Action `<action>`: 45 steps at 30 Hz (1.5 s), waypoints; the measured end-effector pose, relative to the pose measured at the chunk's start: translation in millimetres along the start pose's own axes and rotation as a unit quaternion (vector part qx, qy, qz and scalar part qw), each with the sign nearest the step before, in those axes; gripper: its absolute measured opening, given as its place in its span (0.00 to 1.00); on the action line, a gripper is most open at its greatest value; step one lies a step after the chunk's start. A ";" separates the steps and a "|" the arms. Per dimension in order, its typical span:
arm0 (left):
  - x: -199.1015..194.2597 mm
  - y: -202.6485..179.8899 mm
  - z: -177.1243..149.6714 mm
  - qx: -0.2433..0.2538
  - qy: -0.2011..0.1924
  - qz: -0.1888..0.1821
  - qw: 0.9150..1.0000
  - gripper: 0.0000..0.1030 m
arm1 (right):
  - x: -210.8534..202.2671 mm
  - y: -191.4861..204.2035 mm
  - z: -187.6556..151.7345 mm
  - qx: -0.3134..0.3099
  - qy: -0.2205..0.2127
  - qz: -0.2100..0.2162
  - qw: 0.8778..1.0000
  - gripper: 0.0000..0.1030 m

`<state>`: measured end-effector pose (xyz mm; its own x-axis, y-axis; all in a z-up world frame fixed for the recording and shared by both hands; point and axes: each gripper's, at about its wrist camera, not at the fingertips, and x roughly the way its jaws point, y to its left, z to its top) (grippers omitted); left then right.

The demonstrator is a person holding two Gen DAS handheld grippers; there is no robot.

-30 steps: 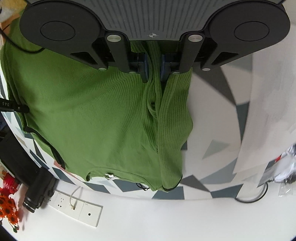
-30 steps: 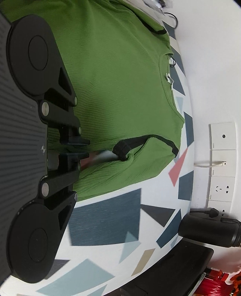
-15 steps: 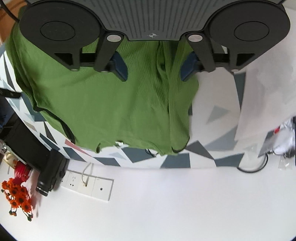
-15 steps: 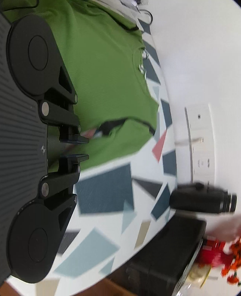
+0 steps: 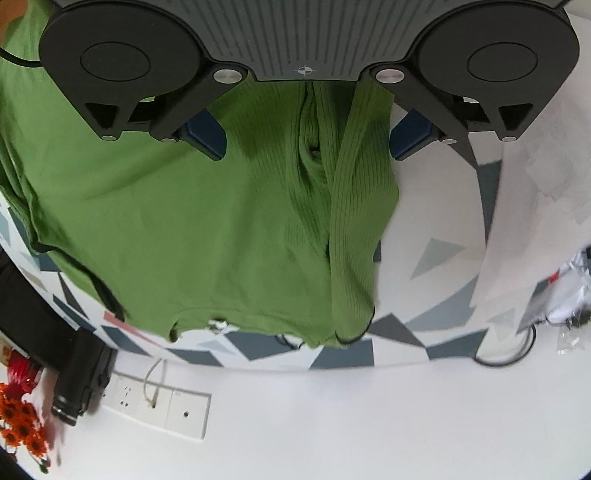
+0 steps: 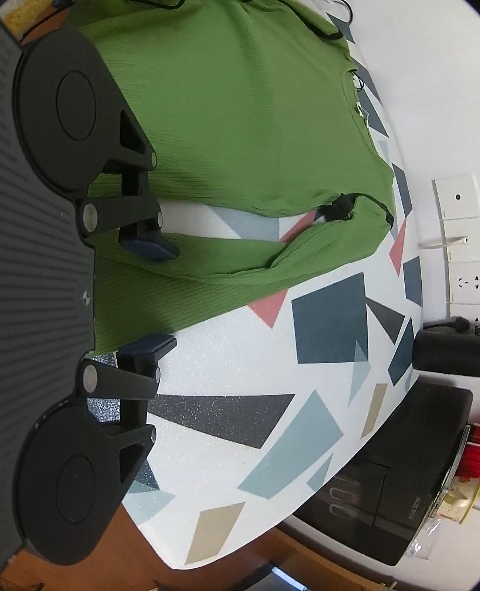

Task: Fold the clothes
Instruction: 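Grasp the sweater sleeve cuff with the right tool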

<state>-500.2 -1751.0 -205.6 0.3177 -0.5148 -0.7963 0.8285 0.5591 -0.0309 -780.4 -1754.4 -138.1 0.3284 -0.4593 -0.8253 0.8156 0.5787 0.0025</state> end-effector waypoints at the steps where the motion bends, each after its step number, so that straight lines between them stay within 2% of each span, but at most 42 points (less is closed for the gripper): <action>1: 1.7 0.7 -0.5 -0.001 0.003 0.001 1.000 0.92 | 0.7 0.0 2.0 0.000 0.000 0.005 1.000 0.24; 4: 6.2 3.0 -1.8 -0.003 0.009 0.010 1.000 0.95 | 5.5 1.3 13.6 0.000 0.007 0.007 1.000 0.09; 8: 11.5 8.4 -1.2 -0.014 0.021 0.020 0.999 0.98 | 6.6 -7.1 40.6 0.051 0.013 -0.003 0.999 0.07; 13: 14.2 10.7 0.7 -0.012 0.024 0.027 0.999 0.98 | -4.7 -16.2 94.2 0.085 -0.045 0.006 0.995 0.07; 17: 15.7 12.7 6.1 -0.029 0.022 0.033 0.999 0.98 | 9.1 -20.4 144.3 0.099 -0.092 0.004 0.991 0.02; 20: 16.5 12.9 10.7 -0.037 0.021 0.039 0.998 0.98 | 16.9 -18.7 177.7 0.115 -0.146 0.013 0.983 0.02; 24: 16.5 12.5 14.4 -0.041 0.021 0.044 0.998 0.98 | 31.3 -6.2 203.5 0.106 -0.162 0.047 0.980 0.02; 28: 18.2 11.6 16.9 -0.043 0.023 0.049 0.998 0.99 | 43.3 6.4 202.6 0.061 -0.137 0.042 0.988 0.03; 32: 22.7 11.2 18.3 -0.049 0.028 0.047 0.997 0.99 | 46.6 -13.1 178.2 0.087 -0.103 0.026 0.991 0.08; 33: 24.2 10.2 18.8 -0.048 0.029 0.048 0.997 0.99 | 45.8 -19.8 169.5 0.092 -0.095 0.017 0.991 0.13; 35: 26.2 8.5 19.4 -0.047 0.030 0.050 0.997 0.99 | 41.5 -29.1 150.9 0.098 -0.079 -0.006 0.992 0.35; 36: 27.2 7.6 19.7 -0.046 0.030 0.051 0.997 0.99 | 38.8 -32.7 141.6 0.101 -0.072 -0.016 0.992 0.52; 37: 28.1 6.9 20.3 -0.045 0.030 0.053 0.997 0.99 | 36.1 -36.3 132.3 0.104 -0.064 -0.026 0.992 0.58; 45: 33.5 3.6 24.2 -0.042 0.032 0.058 0.997 0.99 | 26.0 -22.6 63.5 0.076 0.011 -0.021 0.997 0.66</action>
<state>-475.4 -1782.0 -217.8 0.3766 -0.4031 -0.8341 0.7459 0.6659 0.0150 -760.1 -1822.2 -123.7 0.2831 -0.4655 -0.8386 0.8916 0.4499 0.0512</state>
